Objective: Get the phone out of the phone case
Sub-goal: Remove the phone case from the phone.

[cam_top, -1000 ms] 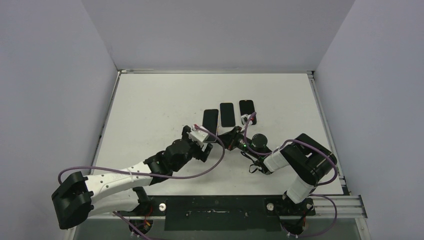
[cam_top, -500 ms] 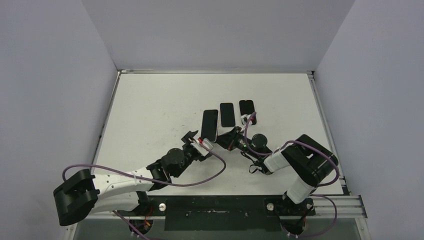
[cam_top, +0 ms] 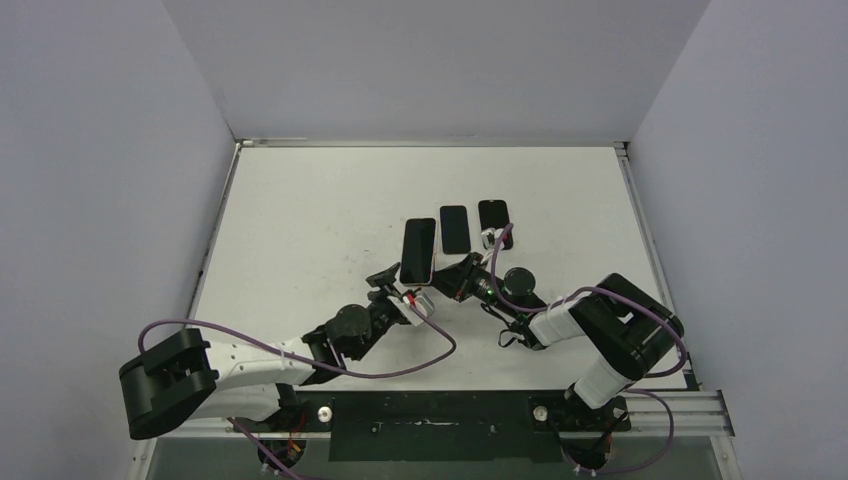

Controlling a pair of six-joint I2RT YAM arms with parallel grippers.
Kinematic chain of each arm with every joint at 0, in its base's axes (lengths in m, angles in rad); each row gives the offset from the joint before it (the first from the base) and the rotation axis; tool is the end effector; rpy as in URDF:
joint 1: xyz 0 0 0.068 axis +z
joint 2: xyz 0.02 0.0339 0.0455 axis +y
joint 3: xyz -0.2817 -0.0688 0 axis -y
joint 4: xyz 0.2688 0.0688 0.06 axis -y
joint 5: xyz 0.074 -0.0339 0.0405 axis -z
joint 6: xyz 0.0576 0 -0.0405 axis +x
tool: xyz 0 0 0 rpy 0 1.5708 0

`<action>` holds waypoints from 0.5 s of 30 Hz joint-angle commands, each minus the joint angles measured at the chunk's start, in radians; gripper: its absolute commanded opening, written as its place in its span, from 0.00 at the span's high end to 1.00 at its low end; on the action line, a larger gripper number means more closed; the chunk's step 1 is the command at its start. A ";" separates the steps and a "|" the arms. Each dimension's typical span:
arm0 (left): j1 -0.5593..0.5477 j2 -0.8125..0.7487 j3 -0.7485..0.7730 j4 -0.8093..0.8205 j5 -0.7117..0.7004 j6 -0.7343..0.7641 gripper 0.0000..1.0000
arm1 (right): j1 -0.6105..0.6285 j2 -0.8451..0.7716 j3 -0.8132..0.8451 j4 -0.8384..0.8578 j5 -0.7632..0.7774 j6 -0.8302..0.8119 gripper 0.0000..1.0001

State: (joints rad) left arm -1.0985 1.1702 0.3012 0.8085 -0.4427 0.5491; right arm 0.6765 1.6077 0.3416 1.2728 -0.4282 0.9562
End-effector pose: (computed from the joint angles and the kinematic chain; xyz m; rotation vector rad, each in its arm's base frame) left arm 0.1381 -0.2161 0.1987 0.9381 1.3279 -0.0616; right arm 0.2148 0.2031 0.1574 -0.1370 1.8072 1.5623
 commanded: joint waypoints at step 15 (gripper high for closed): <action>-0.006 0.032 -0.029 0.205 0.048 0.083 0.37 | 0.033 -0.102 0.019 0.061 0.017 -0.023 1.00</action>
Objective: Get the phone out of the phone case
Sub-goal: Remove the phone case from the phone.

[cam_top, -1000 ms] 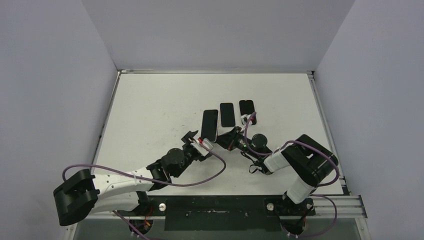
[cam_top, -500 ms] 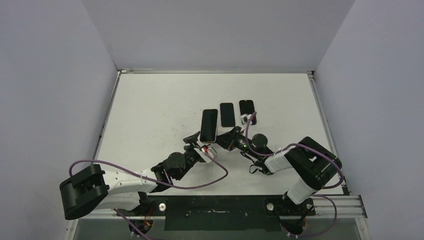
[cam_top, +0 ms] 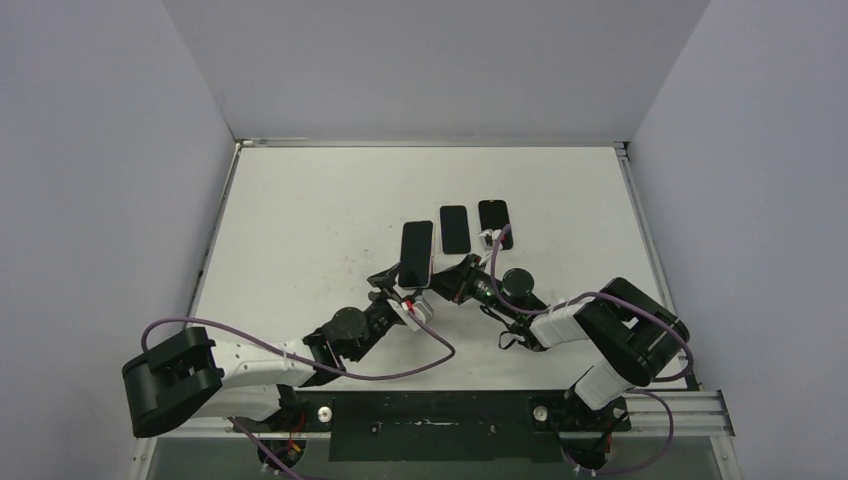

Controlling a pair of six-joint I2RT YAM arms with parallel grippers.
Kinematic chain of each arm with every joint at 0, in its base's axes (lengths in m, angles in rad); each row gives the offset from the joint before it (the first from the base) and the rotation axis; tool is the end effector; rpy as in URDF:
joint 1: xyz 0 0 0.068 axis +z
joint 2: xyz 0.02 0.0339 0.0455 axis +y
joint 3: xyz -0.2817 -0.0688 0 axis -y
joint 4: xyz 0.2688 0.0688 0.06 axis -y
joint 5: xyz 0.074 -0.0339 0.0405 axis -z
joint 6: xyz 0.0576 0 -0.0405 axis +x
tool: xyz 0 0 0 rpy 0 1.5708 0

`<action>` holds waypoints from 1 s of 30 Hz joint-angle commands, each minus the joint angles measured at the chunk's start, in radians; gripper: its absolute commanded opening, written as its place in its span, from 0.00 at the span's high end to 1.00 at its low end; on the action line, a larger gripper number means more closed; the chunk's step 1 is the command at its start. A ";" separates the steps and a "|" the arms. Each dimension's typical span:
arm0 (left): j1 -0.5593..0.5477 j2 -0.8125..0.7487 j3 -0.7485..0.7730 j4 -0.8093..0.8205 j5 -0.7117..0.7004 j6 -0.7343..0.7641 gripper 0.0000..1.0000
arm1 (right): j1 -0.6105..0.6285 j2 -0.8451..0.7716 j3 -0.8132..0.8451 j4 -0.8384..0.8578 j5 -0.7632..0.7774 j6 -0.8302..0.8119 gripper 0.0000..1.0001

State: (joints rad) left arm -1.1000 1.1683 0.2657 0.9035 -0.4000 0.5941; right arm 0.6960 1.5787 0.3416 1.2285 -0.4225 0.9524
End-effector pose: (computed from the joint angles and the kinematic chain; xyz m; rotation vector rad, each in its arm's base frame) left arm 0.1335 -0.2129 0.1990 0.9466 1.2533 -0.0835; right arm 0.2101 0.2063 0.1598 -0.1487 1.8255 1.5646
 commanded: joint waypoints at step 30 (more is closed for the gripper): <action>-0.026 -0.005 0.020 0.184 -0.194 0.086 1.00 | 0.039 -0.324 0.057 -0.444 0.258 -0.209 1.00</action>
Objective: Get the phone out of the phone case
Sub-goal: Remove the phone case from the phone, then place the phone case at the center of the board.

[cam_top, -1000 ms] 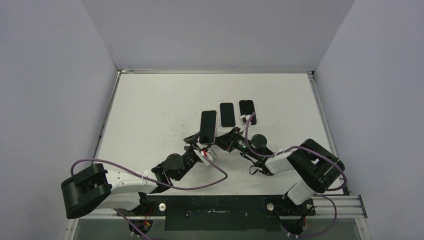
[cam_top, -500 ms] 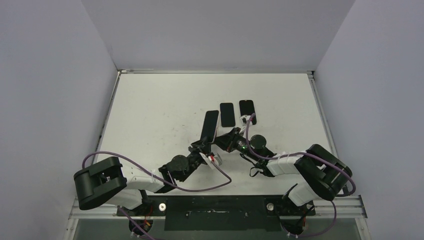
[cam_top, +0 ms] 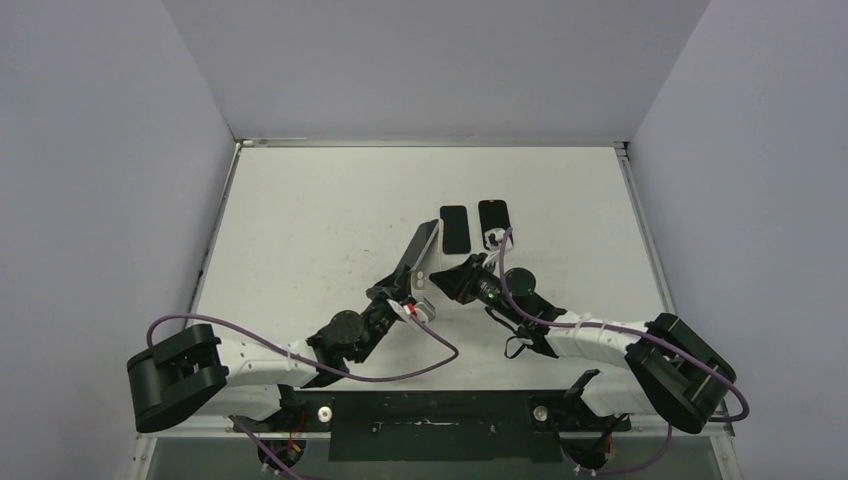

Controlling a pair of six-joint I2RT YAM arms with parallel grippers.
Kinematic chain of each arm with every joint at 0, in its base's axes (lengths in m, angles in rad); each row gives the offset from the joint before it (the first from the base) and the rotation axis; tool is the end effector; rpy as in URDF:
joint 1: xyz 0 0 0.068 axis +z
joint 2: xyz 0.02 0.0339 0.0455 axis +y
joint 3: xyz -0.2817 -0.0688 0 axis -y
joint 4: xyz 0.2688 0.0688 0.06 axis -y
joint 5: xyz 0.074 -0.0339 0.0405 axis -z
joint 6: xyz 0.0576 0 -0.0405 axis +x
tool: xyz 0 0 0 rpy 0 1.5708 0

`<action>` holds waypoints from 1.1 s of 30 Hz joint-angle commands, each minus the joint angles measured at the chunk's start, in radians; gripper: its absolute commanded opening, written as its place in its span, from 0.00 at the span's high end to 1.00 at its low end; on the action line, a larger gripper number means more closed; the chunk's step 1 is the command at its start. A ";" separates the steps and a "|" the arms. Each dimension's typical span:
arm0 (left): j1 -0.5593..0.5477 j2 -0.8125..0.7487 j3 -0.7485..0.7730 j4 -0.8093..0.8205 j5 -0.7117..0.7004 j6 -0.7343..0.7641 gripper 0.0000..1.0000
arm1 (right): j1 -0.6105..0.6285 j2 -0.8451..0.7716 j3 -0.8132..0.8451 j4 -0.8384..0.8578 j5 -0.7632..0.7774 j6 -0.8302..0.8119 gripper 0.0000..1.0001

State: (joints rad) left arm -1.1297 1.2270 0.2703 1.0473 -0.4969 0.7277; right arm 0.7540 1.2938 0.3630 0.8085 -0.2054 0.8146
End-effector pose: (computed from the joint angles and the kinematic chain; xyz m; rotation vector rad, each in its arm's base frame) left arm 0.1329 -0.2171 0.2049 0.9117 1.1802 0.0431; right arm 0.1968 0.2009 0.1888 -0.1140 1.8784 1.3077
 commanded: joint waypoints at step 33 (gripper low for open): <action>0.035 -0.311 -0.067 -0.127 -0.059 -0.369 1.00 | -0.698 -0.250 0.007 -0.680 -0.454 -0.296 1.00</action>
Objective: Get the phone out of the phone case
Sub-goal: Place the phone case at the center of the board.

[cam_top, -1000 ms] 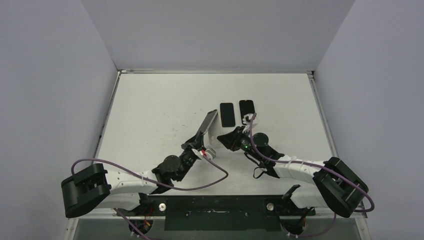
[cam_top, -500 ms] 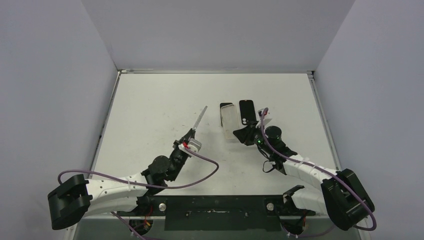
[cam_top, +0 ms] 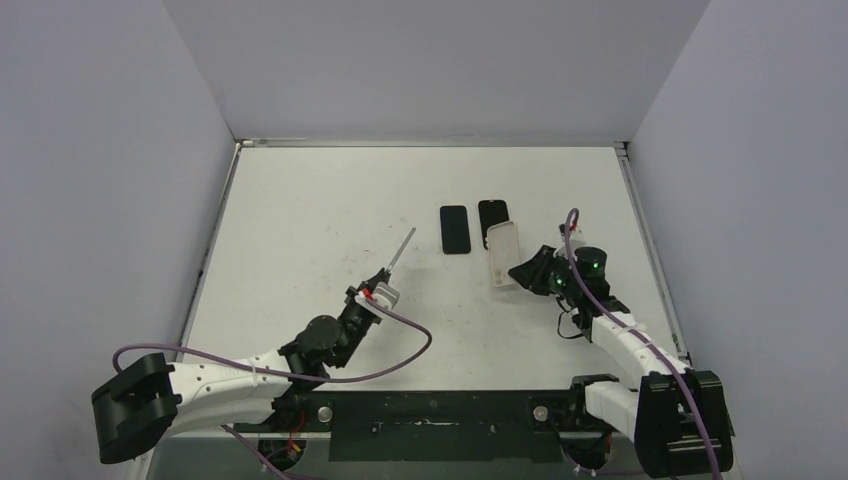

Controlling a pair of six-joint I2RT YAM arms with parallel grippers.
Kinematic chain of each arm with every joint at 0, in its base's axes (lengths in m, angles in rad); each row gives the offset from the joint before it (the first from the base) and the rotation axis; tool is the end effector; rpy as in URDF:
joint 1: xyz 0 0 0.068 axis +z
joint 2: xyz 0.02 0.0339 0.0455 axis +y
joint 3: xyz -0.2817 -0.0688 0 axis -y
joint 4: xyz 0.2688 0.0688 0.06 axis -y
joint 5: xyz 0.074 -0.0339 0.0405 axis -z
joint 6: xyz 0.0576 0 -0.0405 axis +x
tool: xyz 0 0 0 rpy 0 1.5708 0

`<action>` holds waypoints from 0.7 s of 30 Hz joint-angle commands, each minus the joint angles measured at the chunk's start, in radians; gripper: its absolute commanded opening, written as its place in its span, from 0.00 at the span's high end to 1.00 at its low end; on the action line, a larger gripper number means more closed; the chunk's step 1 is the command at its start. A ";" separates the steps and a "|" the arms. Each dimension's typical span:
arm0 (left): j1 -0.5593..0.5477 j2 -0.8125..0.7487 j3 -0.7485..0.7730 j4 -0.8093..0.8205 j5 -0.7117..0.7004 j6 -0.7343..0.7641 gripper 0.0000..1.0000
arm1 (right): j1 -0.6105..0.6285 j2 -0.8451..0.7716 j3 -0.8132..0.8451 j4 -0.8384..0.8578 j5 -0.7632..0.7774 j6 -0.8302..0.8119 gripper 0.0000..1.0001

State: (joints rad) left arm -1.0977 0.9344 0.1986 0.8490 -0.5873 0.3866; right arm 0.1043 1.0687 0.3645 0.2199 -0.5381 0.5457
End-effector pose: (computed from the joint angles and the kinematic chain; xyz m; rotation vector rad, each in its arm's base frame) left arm 0.1256 -0.1753 0.2179 0.5968 1.3526 -0.1490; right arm 0.2330 0.0541 0.1746 0.1179 2.1135 0.9482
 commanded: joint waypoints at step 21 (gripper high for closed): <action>0.001 -0.013 0.002 0.035 0.087 -0.043 1.00 | -0.202 0.198 -0.073 0.019 -0.285 -0.045 0.93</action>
State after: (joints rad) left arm -1.0977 0.9413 0.1852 0.8085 -0.5274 0.3534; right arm -0.0696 1.2480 0.3023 0.1383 -0.8085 0.5098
